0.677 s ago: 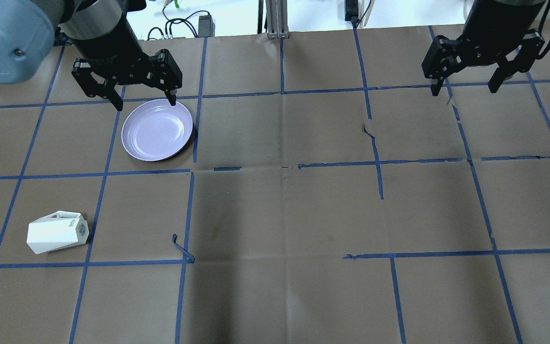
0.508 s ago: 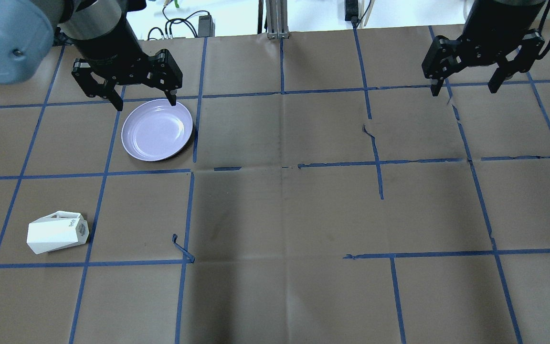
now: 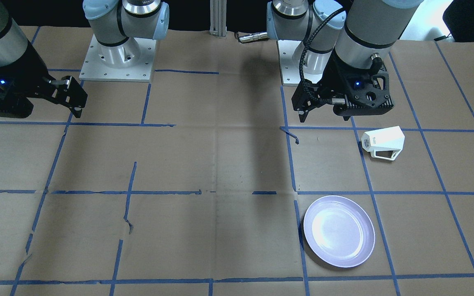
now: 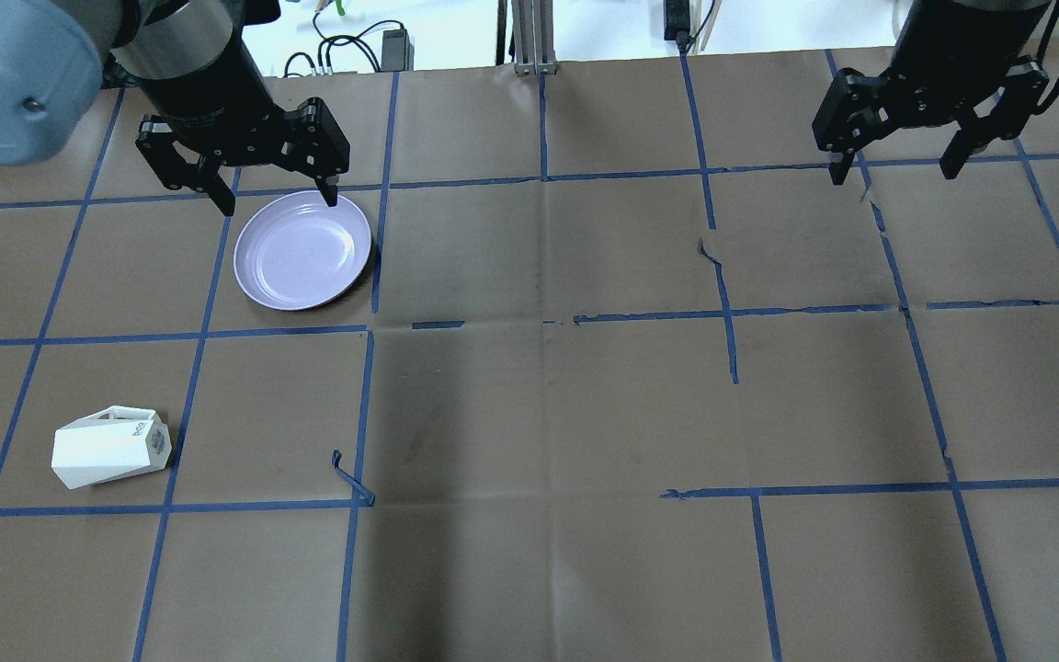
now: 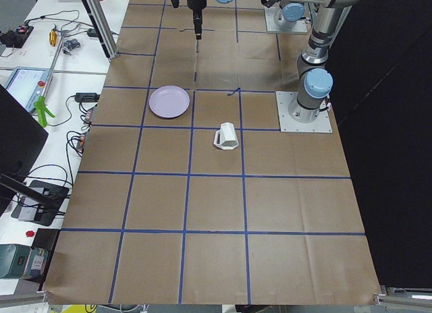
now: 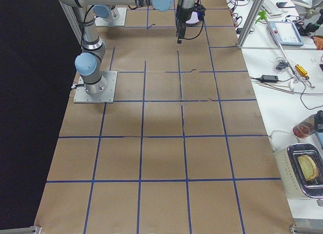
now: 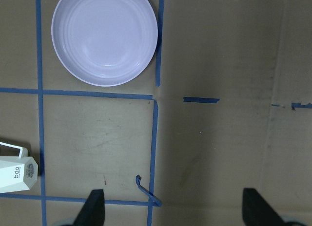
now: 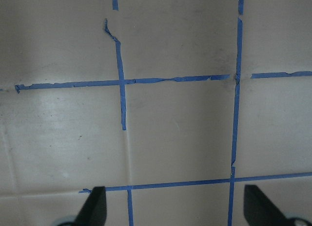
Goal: Flip cup and place on plate
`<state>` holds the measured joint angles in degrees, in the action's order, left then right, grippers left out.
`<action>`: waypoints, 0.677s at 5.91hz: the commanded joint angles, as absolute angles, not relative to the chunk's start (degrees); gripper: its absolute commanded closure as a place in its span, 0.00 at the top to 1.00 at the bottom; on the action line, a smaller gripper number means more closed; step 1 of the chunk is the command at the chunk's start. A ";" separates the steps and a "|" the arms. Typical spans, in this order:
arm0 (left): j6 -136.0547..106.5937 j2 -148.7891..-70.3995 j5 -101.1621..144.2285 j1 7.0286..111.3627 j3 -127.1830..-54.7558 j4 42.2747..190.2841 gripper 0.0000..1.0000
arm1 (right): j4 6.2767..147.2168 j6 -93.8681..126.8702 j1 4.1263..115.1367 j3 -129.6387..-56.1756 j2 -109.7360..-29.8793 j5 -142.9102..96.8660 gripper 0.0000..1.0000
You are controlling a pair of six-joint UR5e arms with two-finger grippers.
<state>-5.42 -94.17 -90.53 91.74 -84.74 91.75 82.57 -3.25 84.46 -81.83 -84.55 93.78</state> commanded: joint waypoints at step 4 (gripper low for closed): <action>22.33 -85.80 -90.88 69.76 -91.13 94.92 0.99 | 82.53 -3.25 84.46 -81.83 -84.55 93.78 1.00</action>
<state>14.77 -87.24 -90.85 75.59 -89.84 94.56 82.53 -3.25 84.46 -81.83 -84.55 93.78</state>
